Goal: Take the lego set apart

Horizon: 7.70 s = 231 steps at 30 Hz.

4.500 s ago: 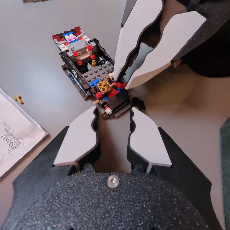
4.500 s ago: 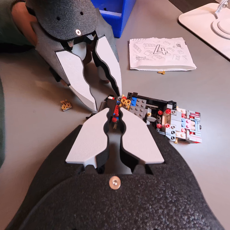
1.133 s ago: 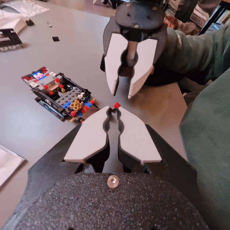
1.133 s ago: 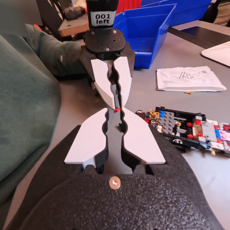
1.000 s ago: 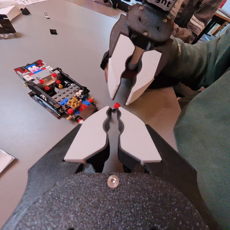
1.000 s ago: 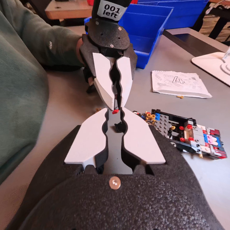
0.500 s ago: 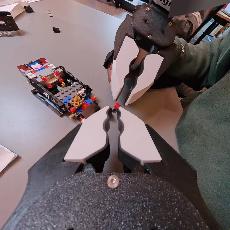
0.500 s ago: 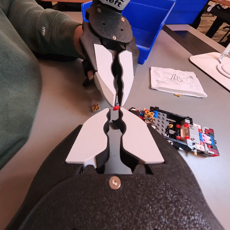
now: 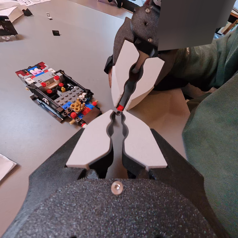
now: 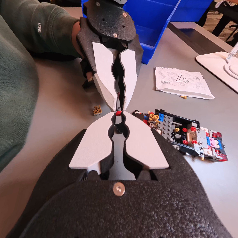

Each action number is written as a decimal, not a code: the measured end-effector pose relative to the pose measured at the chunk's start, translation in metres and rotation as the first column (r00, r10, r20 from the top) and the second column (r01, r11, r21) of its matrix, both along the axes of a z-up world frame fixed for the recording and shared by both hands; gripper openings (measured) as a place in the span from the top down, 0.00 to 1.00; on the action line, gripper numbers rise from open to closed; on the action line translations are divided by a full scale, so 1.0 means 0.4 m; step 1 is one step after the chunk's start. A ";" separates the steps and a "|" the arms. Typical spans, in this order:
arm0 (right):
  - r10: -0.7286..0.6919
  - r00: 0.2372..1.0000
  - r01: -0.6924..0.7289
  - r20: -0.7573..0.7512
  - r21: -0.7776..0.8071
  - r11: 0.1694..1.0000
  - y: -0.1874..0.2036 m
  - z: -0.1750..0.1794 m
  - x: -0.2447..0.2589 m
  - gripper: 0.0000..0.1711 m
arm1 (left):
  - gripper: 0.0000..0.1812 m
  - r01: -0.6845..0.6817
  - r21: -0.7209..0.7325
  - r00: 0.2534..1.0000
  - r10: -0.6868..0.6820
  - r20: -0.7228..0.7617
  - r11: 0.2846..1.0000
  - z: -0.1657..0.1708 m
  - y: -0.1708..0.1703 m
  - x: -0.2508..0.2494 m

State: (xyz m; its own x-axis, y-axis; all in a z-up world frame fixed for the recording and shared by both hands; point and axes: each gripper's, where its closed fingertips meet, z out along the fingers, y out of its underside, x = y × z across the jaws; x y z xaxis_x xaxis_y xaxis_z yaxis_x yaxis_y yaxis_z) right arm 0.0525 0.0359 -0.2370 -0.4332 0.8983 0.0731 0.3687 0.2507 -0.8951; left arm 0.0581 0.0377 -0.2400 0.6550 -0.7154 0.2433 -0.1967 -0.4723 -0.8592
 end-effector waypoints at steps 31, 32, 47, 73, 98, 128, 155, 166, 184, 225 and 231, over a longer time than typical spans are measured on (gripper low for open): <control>-0.251 0.958 0.251 0.142 0.014 0.968 0.120 -0.055 -0.007 0.95 | 0.95 -0.047 0.137 0.960 0.083 -0.267 0.989 -0.040 0.085 -0.063; -0.261 0.954 0.260 0.151 0.021 0.965 0.122 -0.060 -0.008 0.95 | 0.95 -0.043 0.136 0.957 0.080 -0.277 0.990 -0.043 0.087 -0.063; -0.325 0.939 0.318 0.107 0.082 0.945 0.149 -0.041 -0.009 0.95 | 0.89 -0.149 0.089 0.941 0.169 -0.292 0.985 -0.053 0.094 -0.131; -0.300 0.944 0.283 0.140 0.129 0.950 0.155 -0.058 0.002 0.94 | 0.86 -0.045 0.134 0.941 0.087 -0.328 0.990 -0.027 0.131 -0.066; -0.260 0.938 0.219 0.231 0.188 0.957 0.145 -0.070 -0.020 0.96 | 0.88 0.004 0.181 0.939 0.058 -0.338 0.983 -0.020 0.089 -0.068; -0.023 0.949 0.168 -0.314 0.443 0.881 0.059 0.125 0.004 0.96 | 0.96 0.170 -0.188 0.845 -0.045 0.533 0.967 0.131 0.067 0.023; -0.169 0.972 0.127 0.165 0.235 0.964 0.121 -0.073 0.024 0.88 | 0.96 0.373 0.008 0.845 -0.336 -0.416 0.928 -0.061 0.144 0.003; -0.220 0.967 0.164 0.132 0.340 0.926 0.142 -0.068 0.014 0.87 | 0.96 0.357 -0.004 0.802 -0.309 -0.512 0.934 -0.064 0.163 -0.003; -0.276 0.938 0.202 0.208 0.319 0.926 0.163 -0.075 0.011 0.85 | 0.96 0.367 -0.076 0.760 -0.346 -0.550 0.927 -0.071 0.186 -0.003; -0.131 0.760 -0.103 0.637 0.316 0.943 0.128 -0.088 0.001 0.70 | 0.73 -0.029 -0.250 0.925 -0.069 -0.374 0.968 -0.112 0.126 -0.160; -0.174 0.739 -0.060 0.651 0.320 0.945 0.127 -0.088 -0.016 0.71 | 0.80 -0.044 -0.238 0.964 -0.021 -0.265 0.970 -0.106 0.147 -0.136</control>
State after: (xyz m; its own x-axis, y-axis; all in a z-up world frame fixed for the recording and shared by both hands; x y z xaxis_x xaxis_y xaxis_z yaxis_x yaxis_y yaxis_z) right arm 0.0463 0.0868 -0.2721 -0.4230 0.9044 0.0557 0.8583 0.4196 -0.2953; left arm 0.0035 0.0967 -0.2826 0.7267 -0.6493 0.2243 -0.3940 -0.6614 -0.6382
